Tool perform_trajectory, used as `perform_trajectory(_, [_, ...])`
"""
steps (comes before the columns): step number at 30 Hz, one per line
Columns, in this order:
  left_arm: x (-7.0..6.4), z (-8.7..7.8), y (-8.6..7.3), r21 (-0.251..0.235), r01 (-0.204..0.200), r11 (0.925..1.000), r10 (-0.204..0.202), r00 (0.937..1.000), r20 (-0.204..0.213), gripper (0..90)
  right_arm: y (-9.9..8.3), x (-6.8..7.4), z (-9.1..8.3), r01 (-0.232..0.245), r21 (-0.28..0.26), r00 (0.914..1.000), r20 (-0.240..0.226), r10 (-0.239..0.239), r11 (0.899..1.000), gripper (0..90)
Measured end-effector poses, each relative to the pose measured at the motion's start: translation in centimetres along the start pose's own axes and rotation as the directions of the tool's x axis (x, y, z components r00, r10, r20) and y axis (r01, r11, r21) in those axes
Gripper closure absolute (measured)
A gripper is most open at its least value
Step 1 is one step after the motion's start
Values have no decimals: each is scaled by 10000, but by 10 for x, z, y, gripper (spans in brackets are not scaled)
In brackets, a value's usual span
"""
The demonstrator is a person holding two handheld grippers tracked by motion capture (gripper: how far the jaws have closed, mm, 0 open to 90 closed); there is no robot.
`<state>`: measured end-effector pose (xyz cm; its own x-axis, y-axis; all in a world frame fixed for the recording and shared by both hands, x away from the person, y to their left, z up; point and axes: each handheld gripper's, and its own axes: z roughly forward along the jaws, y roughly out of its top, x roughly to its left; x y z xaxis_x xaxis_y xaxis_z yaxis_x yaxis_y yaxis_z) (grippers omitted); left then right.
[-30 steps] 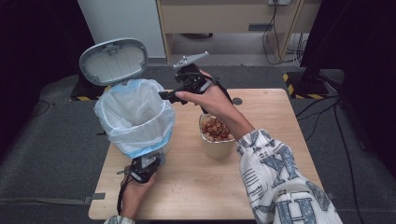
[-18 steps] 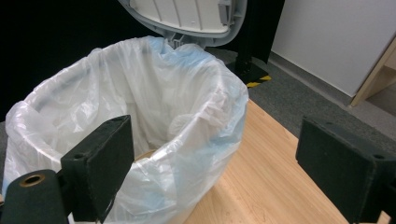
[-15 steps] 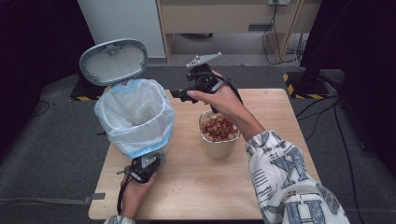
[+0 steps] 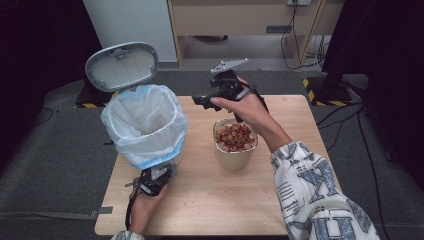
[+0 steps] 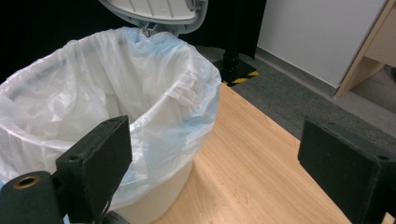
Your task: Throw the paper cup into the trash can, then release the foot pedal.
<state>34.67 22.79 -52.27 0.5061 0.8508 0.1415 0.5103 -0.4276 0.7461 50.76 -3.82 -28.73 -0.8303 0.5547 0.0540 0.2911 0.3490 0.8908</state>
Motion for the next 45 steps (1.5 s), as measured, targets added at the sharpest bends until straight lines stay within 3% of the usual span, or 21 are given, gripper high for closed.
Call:
perform_trajectory(21, [0, 0, 0, -35, -8, 10000, 8, 10000, 41, 859, -21, -21, -21, -292, -51, 9977, 615, 295, 9996, 83])
perform_trajectory(28, [0, 0, 0, -52, 1, 10000, -1, 10000, 22, 859, -33, -36, -38, -553, -155, 9934, 997, 566, 9983, 85])
perform_trajectory(45, [-2, 0, 0, -52, 123, 9999, -123, 9999, -30, 855, -50, -54, -59, -831, -220, 9856, 1462, 854, 9963, 83])
